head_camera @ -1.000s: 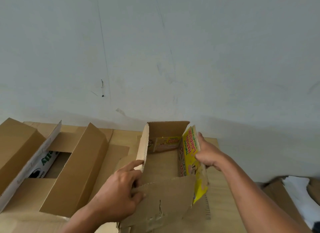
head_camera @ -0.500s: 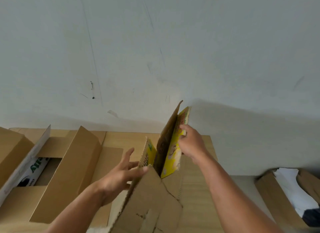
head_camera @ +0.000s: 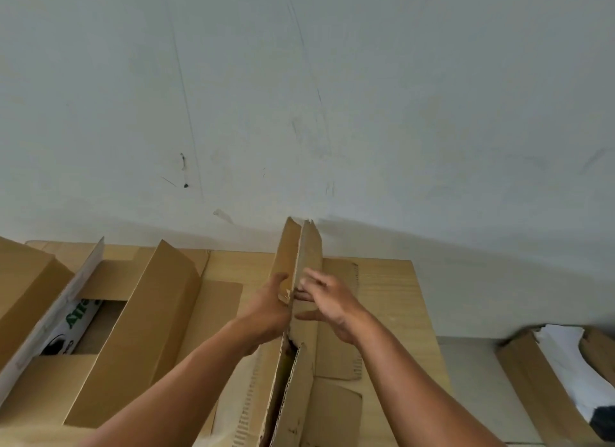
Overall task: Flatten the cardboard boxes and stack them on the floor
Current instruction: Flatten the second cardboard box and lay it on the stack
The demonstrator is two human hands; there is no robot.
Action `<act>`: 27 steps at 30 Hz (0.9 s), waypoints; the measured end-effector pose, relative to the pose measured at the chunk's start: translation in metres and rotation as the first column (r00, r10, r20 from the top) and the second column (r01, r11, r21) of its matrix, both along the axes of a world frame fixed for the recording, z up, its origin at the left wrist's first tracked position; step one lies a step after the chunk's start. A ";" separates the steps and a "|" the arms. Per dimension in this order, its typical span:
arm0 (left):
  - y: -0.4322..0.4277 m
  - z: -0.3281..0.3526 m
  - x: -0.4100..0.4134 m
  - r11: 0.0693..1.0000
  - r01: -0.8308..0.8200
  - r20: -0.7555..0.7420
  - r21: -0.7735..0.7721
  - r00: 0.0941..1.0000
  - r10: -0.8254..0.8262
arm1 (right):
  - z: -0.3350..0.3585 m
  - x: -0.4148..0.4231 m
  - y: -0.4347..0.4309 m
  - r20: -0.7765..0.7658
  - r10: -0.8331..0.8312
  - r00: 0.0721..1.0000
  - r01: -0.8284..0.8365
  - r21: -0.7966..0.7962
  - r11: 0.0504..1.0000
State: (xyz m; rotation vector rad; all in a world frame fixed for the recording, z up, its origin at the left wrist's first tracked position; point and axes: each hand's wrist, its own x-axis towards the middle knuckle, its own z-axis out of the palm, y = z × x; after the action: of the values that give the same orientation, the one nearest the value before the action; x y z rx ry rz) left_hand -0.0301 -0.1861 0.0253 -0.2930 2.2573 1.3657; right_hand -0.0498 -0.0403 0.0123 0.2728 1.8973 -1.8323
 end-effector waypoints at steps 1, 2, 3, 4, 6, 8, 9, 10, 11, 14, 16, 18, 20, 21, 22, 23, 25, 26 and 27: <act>0.000 -0.002 0.001 0.999 -0.028 0.025 0.020 0.999 0.027 | -0.005 0.003 0.005 0.049 -0.016 0.999 0.018 -0.037 0.999; -0.001 -0.004 0.001 0.998 -0.045 0.064 0.049 0.997 0.041 | -0.012 0.006 0.010 0.104 -0.039 0.994 0.046 -0.069 0.997; 0.000 -0.007 0.002 0.994 -0.056 0.113 0.089 0.993 0.046 | -0.018 0.010 0.013 0.161 -0.062 0.985 0.080 -0.108 0.991; 0.000 -0.010 0.004 0.988 -0.074 0.163 0.135 0.985 0.052 | -0.026 0.014 0.016 0.209 -0.086 0.974 0.118 -0.148 0.982; 0.004 -0.015 0.009 0.976 -0.107 0.202 0.192 0.977 0.067 | -0.036 0.021 0.017 0.259 -0.126 0.957 0.186 -0.223 0.957; 0.011 -0.022 0.011 0.976 -0.112 0.169 0.188 0.982 0.080 | -0.043 0.025 0.016 0.286 -0.148 0.947 0.225 -0.262 0.938; 0.015 -0.026 0.012 0.978 -0.115 0.135 0.172 0.986 0.092 | -0.046 0.027 0.015 0.290 -0.157 0.944 0.237 -0.266 0.934; 0.018 -0.029 0.012 0.984 -0.123 0.097 0.132 0.989 0.111 | -0.048 0.027 0.016 0.293 -0.171 0.941 0.251 -0.260 0.932; 0.020 -0.030 0.011 0.988 -0.127 0.058 0.084 0.991 0.122 | -0.050 0.027 0.016 0.295 -0.190 0.936 0.267 -0.247 0.931; 0.019 -0.028 0.009 0.994 -0.102 0.014 0.034 0.995 0.101 | -0.058 0.026 0.027 0.278 -0.259 0.925 0.301 -0.117 0.946; 0.013 -0.021 0.007 0.988 -0.108 0.040 0.107 0.994 0.104 | -0.066 0.027 0.040 0.242 -0.295 0.925 0.298 0.023 0.954; 0.006 -0.010 0.005 0.959 -0.141 0.089 0.246 0.988 0.123 | -0.074 0.029 0.055 0.213 -0.328 0.920 0.301 0.147 0.942; -0.003 0.002 0.002 0.908 -0.150 0.118 0.390 0.987 0.113 | -0.080 0.032 0.069 0.223 -0.382 0.897 0.345 0.189 0.920; -0.008 0.007 0.001 0.884 -0.133 0.120 0.447 0.989 0.088 | -0.081 0.034 0.075 0.254 -0.422 0.871 0.386 0.178 0.905; -0.012 0.014 0.001 0.860 -0.101 0.112 0.500 0.992 0.052 | -0.084 0.035 0.082 0.293 -0.456 0.840 0.430 0.152 0.890; -0.016 0.021 0.000 0.831 -0.056 0.095 0.554 0.995 0.004 | -0.086 0.036 0.087 0.327 -0.483 0.812 0.470 0.126 0.874; -0.021 0.033 -0.001 0.745 0.032 0.048 0.666 0.995 -0.085 | -0.088 0.038 0.095 0.386 -0.488 0.783 0.511 0.048 0.858; -0.023 0.039 -0.001 0.696 0.061 0.025 0.715 0.993 -0.113 | -0.087 0.039 0.099 0.408 -0.466 0.785 0.519 -0.024 0.854; -0.024 0.043 -0.002 0.653 0.079 0.008 0.753 0.991 -0.130 | -0.084 0.040 0.101 0.427 -0.436 0.792 0.530 -0.127 0.839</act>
State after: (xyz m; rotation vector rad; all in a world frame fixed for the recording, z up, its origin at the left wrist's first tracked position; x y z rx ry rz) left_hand -0.0319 -0.2101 0.0681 0.0906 1.4278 2.0450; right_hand -0.0095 0.0602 -0.0715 1.0419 1.3897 -2.1115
